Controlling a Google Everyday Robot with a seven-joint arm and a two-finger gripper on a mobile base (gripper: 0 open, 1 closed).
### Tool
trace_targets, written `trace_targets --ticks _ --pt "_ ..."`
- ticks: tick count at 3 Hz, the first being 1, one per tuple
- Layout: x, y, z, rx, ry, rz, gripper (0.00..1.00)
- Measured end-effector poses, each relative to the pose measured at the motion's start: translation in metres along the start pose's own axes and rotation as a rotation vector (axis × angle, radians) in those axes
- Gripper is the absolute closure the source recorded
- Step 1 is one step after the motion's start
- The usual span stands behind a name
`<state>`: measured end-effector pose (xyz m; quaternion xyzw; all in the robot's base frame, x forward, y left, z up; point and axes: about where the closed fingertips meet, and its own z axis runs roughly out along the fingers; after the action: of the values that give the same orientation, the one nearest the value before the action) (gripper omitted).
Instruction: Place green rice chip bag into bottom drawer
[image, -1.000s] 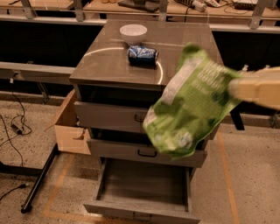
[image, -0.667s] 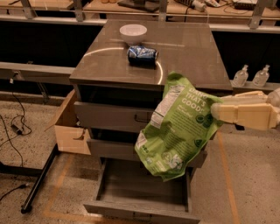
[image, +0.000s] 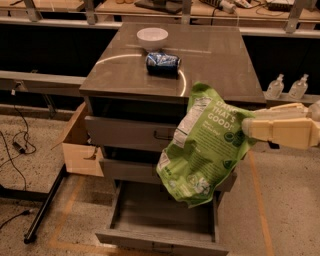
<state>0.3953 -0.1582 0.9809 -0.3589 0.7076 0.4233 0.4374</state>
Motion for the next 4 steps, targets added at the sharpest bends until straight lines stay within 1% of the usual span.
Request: trace_targets --ticks 1,2,3,4 --pt "0.000 0.000 0.000 0.001 0.001 -0.001 1.00" --pt "0.027 -0.017 0.017 0.026 -0.025 -0.003 1.00" --pt "0.056 -0.056 0.035 0.076 -0.088 -0.009 1.00" --pt "0.041 -0.099 0.031 0.125 -0.143 -0.053 1.00"
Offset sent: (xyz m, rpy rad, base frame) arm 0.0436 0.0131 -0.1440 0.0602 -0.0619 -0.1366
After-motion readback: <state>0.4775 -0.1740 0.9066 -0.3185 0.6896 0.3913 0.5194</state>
